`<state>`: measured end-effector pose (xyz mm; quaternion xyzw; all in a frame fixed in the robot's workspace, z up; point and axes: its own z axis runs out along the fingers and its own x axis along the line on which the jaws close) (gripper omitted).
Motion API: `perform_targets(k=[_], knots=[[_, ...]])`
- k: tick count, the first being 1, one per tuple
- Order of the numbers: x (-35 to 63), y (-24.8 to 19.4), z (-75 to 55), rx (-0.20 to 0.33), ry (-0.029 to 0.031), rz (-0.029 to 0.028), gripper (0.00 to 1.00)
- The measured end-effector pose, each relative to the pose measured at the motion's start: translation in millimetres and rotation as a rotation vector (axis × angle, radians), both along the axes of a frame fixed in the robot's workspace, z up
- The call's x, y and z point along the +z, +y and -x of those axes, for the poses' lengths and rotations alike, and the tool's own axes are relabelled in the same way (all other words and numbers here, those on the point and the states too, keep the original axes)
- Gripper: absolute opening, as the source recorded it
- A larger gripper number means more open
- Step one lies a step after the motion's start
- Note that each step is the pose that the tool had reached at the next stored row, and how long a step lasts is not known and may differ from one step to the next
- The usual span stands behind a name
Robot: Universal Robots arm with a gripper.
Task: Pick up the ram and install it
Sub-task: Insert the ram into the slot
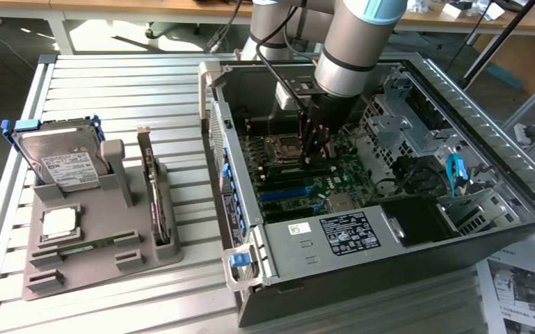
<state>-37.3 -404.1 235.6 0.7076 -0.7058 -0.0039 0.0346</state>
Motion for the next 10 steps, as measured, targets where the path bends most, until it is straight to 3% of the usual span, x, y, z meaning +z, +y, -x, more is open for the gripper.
perform_targets(k=[10], knots=[[-0.6, 0.1, -2.1, 0.000, 0.0000, 0.0000, 0.13]])
